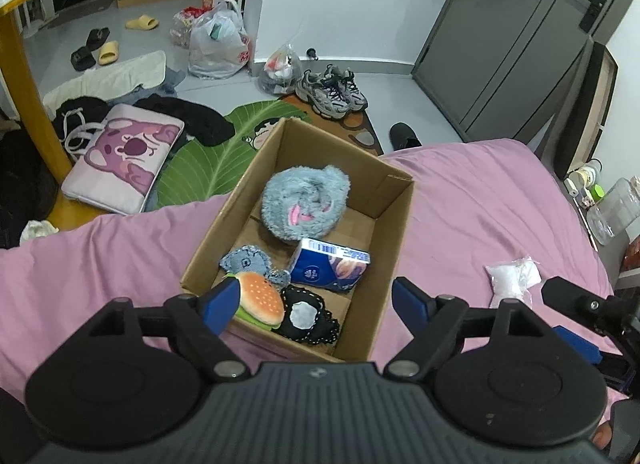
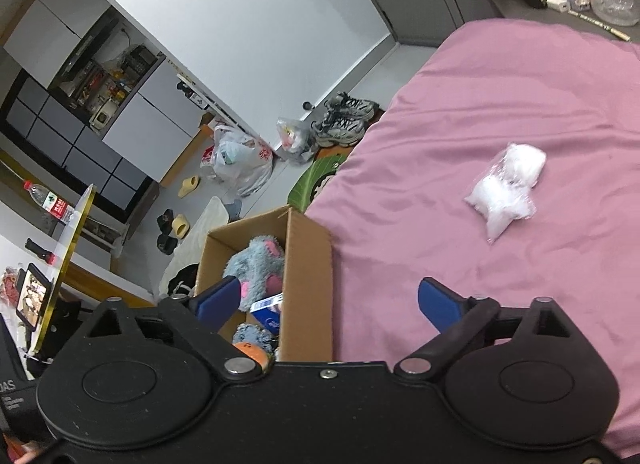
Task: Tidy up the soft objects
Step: 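Move both open grippers over the plastic bag and white wad on the bed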
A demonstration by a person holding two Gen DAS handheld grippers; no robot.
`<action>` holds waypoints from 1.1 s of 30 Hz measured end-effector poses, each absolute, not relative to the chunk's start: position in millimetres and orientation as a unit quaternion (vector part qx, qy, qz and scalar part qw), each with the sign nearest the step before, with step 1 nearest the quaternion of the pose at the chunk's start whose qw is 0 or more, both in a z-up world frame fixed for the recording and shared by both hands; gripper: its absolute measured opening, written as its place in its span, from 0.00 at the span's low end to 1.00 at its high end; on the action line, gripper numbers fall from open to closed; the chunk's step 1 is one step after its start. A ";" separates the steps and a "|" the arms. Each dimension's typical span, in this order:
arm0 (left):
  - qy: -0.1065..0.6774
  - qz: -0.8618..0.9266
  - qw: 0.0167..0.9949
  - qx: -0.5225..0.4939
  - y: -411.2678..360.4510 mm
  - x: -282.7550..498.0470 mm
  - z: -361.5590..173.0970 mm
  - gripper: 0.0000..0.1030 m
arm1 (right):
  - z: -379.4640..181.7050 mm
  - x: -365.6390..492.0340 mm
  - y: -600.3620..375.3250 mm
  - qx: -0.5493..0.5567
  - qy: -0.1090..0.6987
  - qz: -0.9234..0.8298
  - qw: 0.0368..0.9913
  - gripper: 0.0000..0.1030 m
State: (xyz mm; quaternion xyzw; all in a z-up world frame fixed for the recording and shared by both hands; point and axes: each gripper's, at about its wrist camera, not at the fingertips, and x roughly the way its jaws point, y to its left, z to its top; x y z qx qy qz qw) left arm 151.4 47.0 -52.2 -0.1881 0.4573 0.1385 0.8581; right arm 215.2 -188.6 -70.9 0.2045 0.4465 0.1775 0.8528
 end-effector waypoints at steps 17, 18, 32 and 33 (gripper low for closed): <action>0.448 0.122 0.872 -0.154 -12.1 166.0 -47.2 0.80 | -86.6 215.7 -254.0 0.225 0.430 0.131 0.864 1.00; 0.448 0.118 0.873 -0.152 -17.1 168.2 -47.7 0.80 | -88.3 216.4 -257.6 0.228 0.428 0.129 0.865 1.00; 0.449 0.104 0.879 -0.125 -70.3 200.9 -67.7 0.80 | -122.4 237.5 -304.5 0.315 0.379 0.055 0.869 0.98; 0.449 0.101 0.879 -0.127 -74.1 204.2 -70.7 0.80 | -124.8 240.7 -306.5 0.319 0.377 0.053 0.868 0.98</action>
